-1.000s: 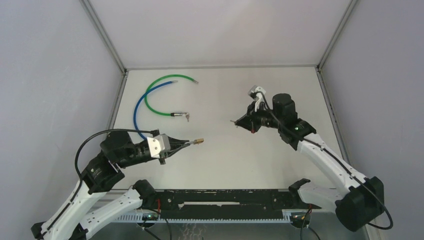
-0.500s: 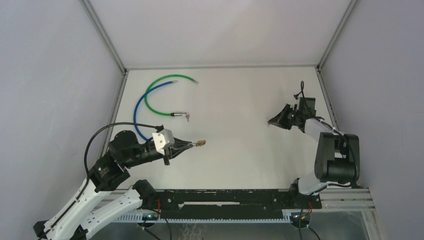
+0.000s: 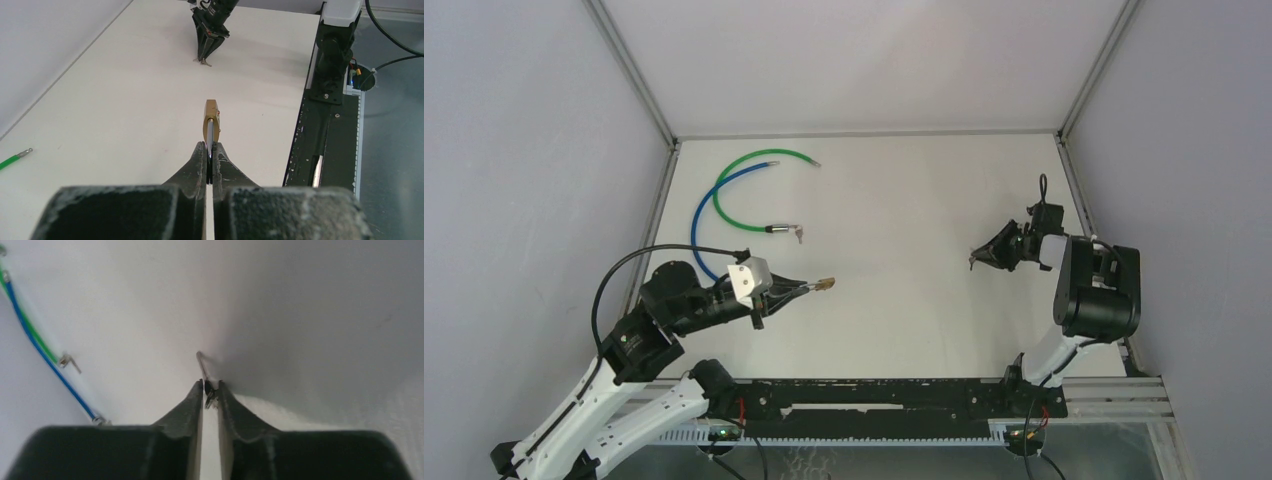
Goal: Lock with the key
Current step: Place the key at the center of the board, then place the lock at the center of the board.
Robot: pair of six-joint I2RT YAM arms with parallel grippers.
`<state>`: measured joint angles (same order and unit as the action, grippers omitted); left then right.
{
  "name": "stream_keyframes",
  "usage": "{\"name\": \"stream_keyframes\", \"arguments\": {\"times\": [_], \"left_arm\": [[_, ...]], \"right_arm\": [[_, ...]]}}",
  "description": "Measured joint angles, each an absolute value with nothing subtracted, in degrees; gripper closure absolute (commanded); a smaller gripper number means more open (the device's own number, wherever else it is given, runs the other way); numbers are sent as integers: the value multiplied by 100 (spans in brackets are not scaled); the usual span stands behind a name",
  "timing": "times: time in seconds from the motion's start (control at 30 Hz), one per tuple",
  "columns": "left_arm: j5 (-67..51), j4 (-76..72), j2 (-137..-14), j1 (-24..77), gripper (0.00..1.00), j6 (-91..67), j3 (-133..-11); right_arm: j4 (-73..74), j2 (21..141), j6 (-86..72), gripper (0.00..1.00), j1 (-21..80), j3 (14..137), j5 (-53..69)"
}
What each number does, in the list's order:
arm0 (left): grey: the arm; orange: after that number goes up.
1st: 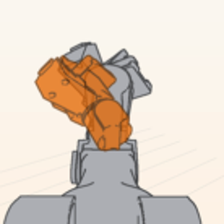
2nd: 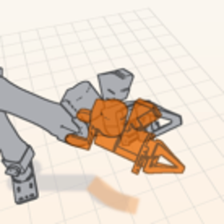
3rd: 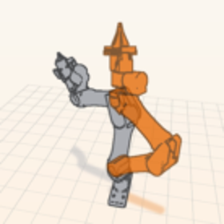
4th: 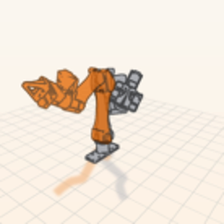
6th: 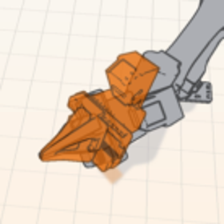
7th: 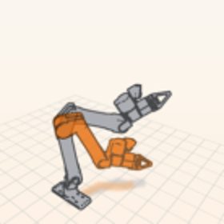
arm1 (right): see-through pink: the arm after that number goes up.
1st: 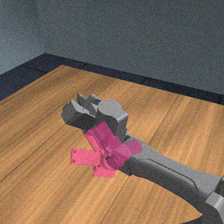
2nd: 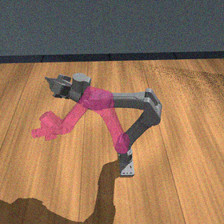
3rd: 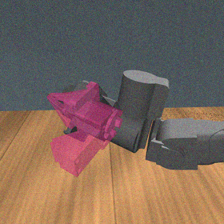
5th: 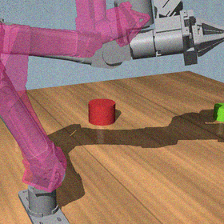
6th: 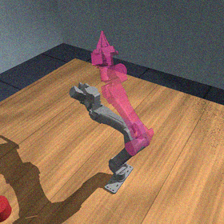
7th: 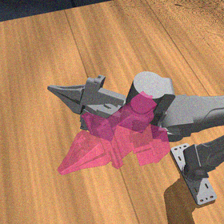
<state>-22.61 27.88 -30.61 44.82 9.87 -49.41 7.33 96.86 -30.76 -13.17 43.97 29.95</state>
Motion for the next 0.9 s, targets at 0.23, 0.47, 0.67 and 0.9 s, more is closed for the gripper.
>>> {"name": "stream_keyframes", "arguments": {"times": [0.23,0.47,0.67,0.9], "left_arm": [[-2261,2751,-3061,4482,100,987,-4866],[-2287,2711,-3061,4482,100,991,-4847],[-2486,2714,-3063,4482,100,1092,-4831],[-2858,2764,-3079,4482,100,1216,-4831]], "right_arm": [[1079,9439,-3052,37,-1337,4606,2611],[2038,7953,-2381,14,-202,5111,1310],[1334,6090,-412,13,2803,5684,2888],[974,6270,1081,18,4762,6018,4254]]}}
